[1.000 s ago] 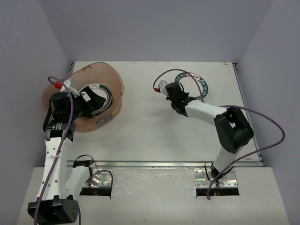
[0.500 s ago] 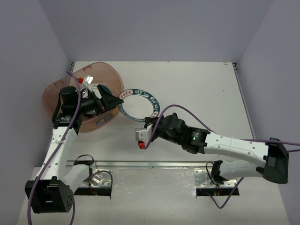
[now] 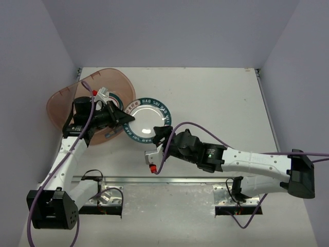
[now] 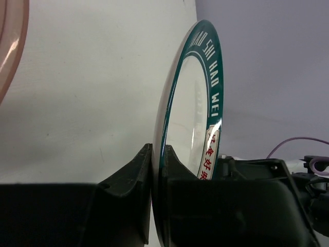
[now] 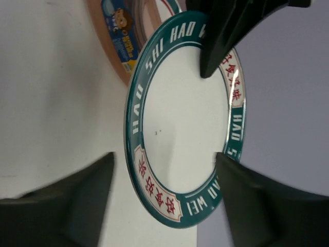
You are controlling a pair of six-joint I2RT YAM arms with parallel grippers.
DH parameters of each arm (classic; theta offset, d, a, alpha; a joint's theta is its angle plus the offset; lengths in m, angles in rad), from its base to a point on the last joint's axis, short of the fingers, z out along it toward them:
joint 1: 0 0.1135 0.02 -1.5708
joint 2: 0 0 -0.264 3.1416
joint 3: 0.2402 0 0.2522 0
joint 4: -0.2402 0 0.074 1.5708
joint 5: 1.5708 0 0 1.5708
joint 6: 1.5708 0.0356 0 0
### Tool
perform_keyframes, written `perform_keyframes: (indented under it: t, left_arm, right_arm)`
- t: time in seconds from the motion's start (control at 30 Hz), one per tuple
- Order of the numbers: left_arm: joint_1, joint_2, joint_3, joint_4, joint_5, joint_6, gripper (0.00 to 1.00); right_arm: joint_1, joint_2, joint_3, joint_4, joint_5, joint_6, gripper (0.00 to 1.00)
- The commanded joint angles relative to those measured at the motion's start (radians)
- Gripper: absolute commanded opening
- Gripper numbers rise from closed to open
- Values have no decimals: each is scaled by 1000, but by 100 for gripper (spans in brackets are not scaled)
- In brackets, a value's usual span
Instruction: Place the plates into the plastic bin on the countertop
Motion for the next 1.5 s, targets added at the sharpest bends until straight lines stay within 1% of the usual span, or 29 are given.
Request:
perform_keyframes:
  t: [0.0, 0.03, 0.1, 0.13, 0.2, 0.23, 0.27, 0.3, 0.33, 0.4, 0.43, 0.5, 0.53, 0.57, 0.6, 0.63, 0.73, 0.8, 0.9, 0.93, 1.0, 1.07, 1.13, 1.17, 1.2, 1.23, 1.27, 1.37, 1.47]
  left_arm:
    - [30, -19, 188, -9, -175, 40, 0]
    - [59, -18, 214, -25, -208, 30, 0]
    - [155, -12, 244, -44, -255, 5, 0]
    - [224, -7, 257, -51, -257, -14, 0]
    - [307, 13, 266, -51, -291, -42, 0]
    - [333, 23, 265, -54, -328, -50, 0]
    - [353, 31, 262, -55, -366, -58, 0]
    - [369, 36, 254, -54, -405, -64, 0]
    - [375, 36, 244, -45, -436, -73, 0]
    - [393, 39, 216, -17, -498, -87, 0]
    - [397, 47, 201, 2, -525, -87, 0]
    - [398, 57, 178, 26, -558, -83, 0]
    - [400, 67, 169, 47, -569, -82, 0]
    - [401, 77, 162, 64, -580, -81, 0]
    - [402, 87, 146, 88, -590, -87, 0]
    - [403, 97, 127, 118, -600, -95, 0]
    - [402, 122, 75, 180, -638, -133, 0]
    - [401, 143, 30, 229, -674, -160, 0]
    - [400, 200, 24, 248, -690, -166, 0]
    - [400, 212, 24, 249, -697, -166, 4]
    - [401, 237, 22, 248, -712, -170, 19]
    - [401, 257, 18, 249, -716, -170, 36]
    - [400, 274, 22, 242, -725, -169, 59]
    - [399, 283, 29, 232, -728, -168, 68]
    - [396, 296, 50, 211, -735, -163, 75]
    - [392, 321, 70, 170, -753, -154, 90]
    - [386, 344, 90, 134, -770, -146, 100]
    - [347, 427, 172, 49, -807, -111, 100]
    - [324, 495, 216, -13, -826, -106, 100]
  right_arm:
    - [-44, -60, -17, 161, 50, 118, 99]
    - [-72, -72, -16, 144, 45, 174, 99]
    - [-124, -93, -16, 98, 10, 325, 99]
    - [-185, -96, -7, 69, -1, 437, 99]
    - [-319, -60, 61, 11, 55, 629, 99]
    - [-382, -20, 92, -45, 141, 776, 99]
    - [-452, 23, 164, -143, 194, 947, 99]
    - [-530, 67, 286, -287, 204, 1143, 99]
    - [-587, 68, 288, -376, 204, 1244, 99]
    - [-691, 71, 293, -371, -68, 1403, 99]
    - [-704, 51, 268, -347, -116, 1440, 99]
    - [-733, 26, 233, -243, -179, 1500, 99]
    - [-751, 3, 197, -175, -266, 1566, 99]
    - [-774, -6, 177, -150, -300, 1593, 99]
    - [-802, -16, 169, -123, -376, 1635, 99]
    - [-831, -31, 162, -84, -486, 1697, 99]
    - [-873, -44, 146, -48, -645, 1758, 99]
    - [-885, -73, 126, -39, -716, 1772, 99]
    - [-885, -157, 54, -58, -711, 1737, 99]
    - [-885, -188, 36, -72, -691, 1720, 99]
    - [-885, -255, 5, -104, -641, 1687, 99]
    - [-885, -306, 8, -154, -603, 1650, 99]
    - [-885, -324, 28, -217, -602, 1605, 99]
    - [-885, -328, 38, -238, -606, 1595, 99]
    - [-885, -330, 44, -250, -605, 1577, 99]
    - [-885, -330, 54, -267, -602, 1568, 99]
    - [-885, -331, 62, -283, -597, 1560, 99]
    - [-885, -342, 70, -326, -566, 1543, 99]
    - [-885, -349, 70, -343, -563, 1532, 99]
